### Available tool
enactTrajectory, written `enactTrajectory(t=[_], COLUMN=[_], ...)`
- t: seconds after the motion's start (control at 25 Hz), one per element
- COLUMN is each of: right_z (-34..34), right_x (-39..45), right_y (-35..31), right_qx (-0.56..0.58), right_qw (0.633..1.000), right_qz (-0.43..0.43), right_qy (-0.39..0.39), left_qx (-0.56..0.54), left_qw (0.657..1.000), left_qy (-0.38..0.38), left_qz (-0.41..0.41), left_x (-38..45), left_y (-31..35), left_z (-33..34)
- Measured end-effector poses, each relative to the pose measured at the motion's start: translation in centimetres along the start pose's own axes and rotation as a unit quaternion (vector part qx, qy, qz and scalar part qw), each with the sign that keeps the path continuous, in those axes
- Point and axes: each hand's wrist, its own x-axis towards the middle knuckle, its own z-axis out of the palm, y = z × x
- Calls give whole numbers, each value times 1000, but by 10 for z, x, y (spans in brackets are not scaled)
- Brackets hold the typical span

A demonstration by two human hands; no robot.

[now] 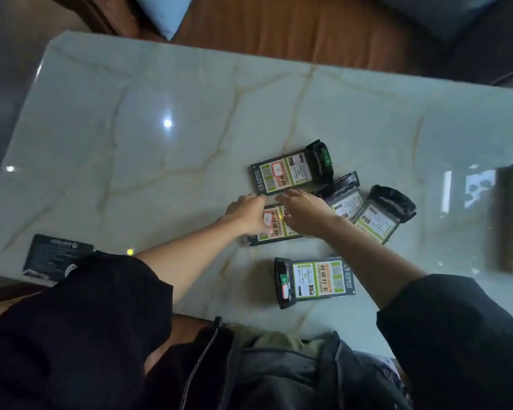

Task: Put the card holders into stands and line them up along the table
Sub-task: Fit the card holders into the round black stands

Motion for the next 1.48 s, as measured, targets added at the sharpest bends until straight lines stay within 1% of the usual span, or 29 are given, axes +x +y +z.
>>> enactTrajectory(t=[0.04,0.12,0.24,0.32,0.4,0.48,0.56,0.64,0.72,0.8,0.88,1.0,1.08,1.2,1.28,1.36,1.48], right_z=[4,14,35,40,42,42,34,24,11,1,-7,-16,-21,-26,-27,-23,-16], right_x=[6,11,10,10,15,21,25,30,34,37,38,40,40,36,29,18,5], right_y=[-3,-6,-7,-5,-6,-5,-4,-1,-4,-12,-26,-41,-41,-33,-24,-13,2], right_qx=[-36,-78,-120,-168,-181,-175,-142,-78,57,178,239,272,266,246,232,213,224], right_qw=[999,996,992,985,982,983,988,993,991,979,969,960,962,966,966,968,967], right_qz=[-10,-7,15,7,0,-8,3,25,56,65,60,56,60,71,90,104,85], right_qy=[-21,-30,-44,-43,-52,-45,-58,-84,-108,-77,-34,7,25,43,66,83,86], left_qx=[7,0,-60,-36,-20,-62,-152,-241,-332,-390,-404,-382,-373,-380,-386,-359,-325], left_qw=[1000,999,995,994,993,992,983,964,929,896,887,892,897,896,896,910,925], left_qy=[-8,6,24,51,71,73,51,61,118,183,212,240,237,232,217,194,170], left_qz=[-15,-45,-81,-91,-93,-86,-88,-95,-112,-101,-76,-40,-19,3,37,73,96], left_x=[-3,-5,-5,-2,-1,2,2,-1,-6,-8,-13,-18,-22,-28,-33,-36,-36], left_y=[-5,-18,-24,-24,-24,-26,-31,-39,-48,-56,-57,-54,-50,-38,-23,-7,3], left_z=[7,26,47,53,64,67,60,46,23,-4,-30,-55,-60,-63,-66,-67,-70])
